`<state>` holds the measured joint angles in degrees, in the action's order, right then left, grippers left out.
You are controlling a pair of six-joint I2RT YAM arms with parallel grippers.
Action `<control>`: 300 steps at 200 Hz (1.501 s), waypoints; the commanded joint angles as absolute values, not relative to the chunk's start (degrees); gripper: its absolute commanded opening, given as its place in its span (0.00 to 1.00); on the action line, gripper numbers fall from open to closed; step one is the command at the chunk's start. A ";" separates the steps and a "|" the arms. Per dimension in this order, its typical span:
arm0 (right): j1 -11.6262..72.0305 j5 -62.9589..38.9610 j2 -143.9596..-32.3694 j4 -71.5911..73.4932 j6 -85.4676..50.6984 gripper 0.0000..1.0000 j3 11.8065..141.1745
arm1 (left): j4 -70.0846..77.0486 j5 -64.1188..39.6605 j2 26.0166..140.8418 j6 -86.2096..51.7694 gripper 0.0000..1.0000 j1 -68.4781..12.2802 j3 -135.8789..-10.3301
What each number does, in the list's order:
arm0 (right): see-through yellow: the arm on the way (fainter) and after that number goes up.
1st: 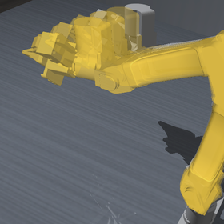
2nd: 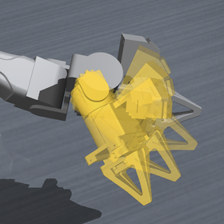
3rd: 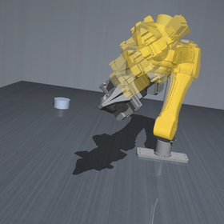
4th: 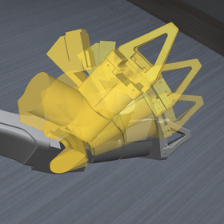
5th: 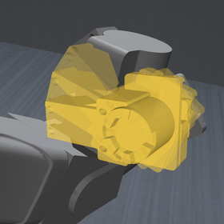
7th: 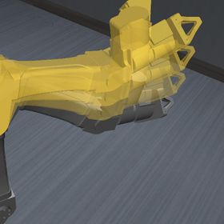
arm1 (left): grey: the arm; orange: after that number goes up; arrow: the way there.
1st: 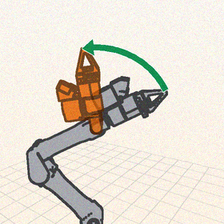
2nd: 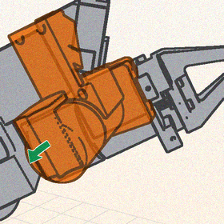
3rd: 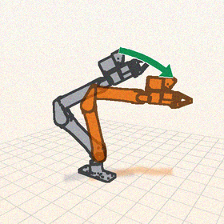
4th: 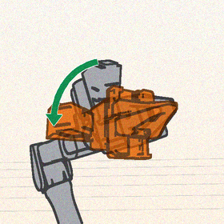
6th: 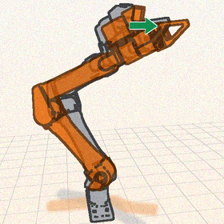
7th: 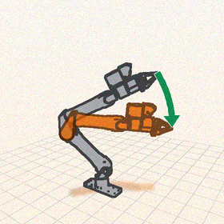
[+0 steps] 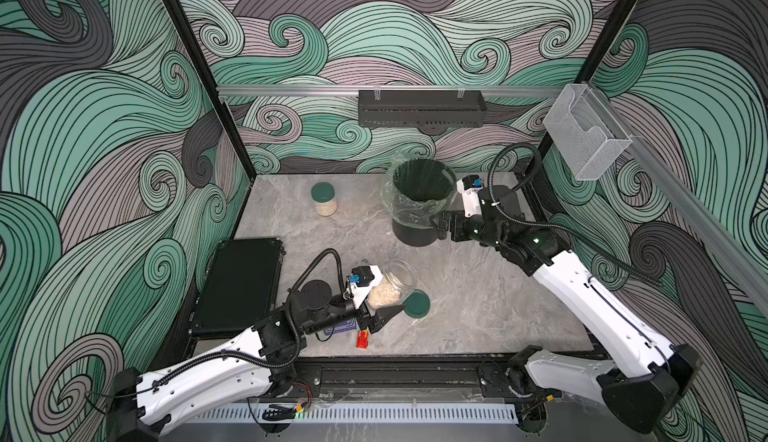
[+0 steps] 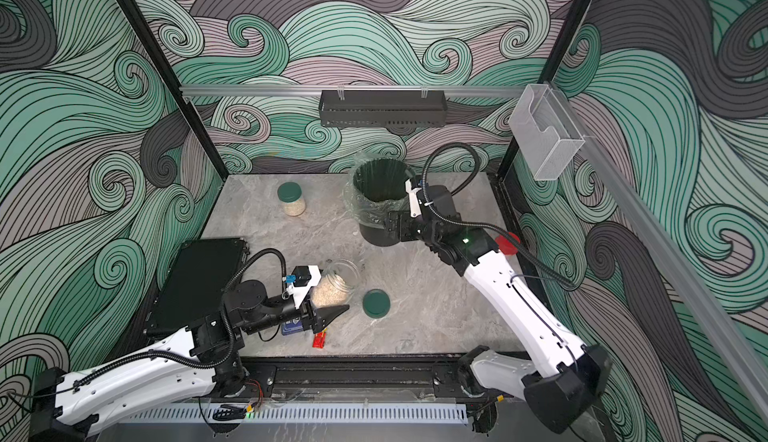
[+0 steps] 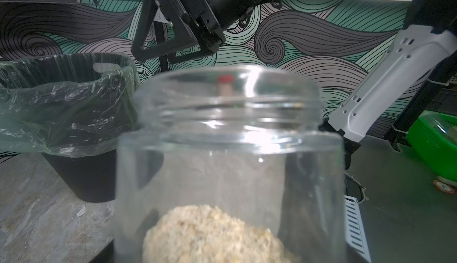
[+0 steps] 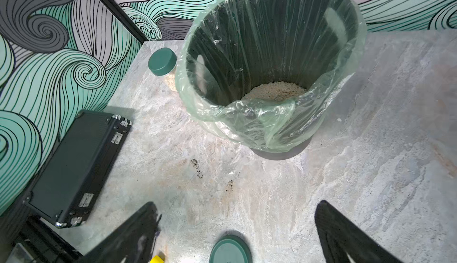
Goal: Empty expired oatmeal from jars
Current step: Move the trash bin to the center of the board.
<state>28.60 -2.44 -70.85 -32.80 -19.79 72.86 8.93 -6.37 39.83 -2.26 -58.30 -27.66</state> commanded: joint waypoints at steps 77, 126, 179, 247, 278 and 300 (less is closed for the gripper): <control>18.46 -6.75 -82.06 -30.23 -20.76 0.99 84.25 | 20.08 -7.83 44.98 -5.74 0.63 -58.54 -32.86; 15.14 -9.81 -89.75 -29.90 -19.57 0.99 90.44 | 19.01 -6.21 45.31 -4.92 0.64 -58.52 -32.92; 13.40 -12.80 -99.57 -30.88 -17.66 0.99 100.27 | 18.98 -6.42 46.94 -5.27 0.64 -58.45 -33.48; 12.74 -12.21 -111.88 -35.02 -13.96 0.99 113.57 | 17.90 -5.63 47.13 -4.77 0.64 -58.45 -33.72; 12.75 -16.08 -114.95 -37.48 -11.93 0.99 117.32 | 17.19 -5.24 46.81 -4.57 0.65 -58.45 -33.67; 12.80 -19.71 -116.31 -39.13 -10.45 0.97 118.54 | 17.11 -4.97 46.55 -4.49 0.65 -58.45 -33.49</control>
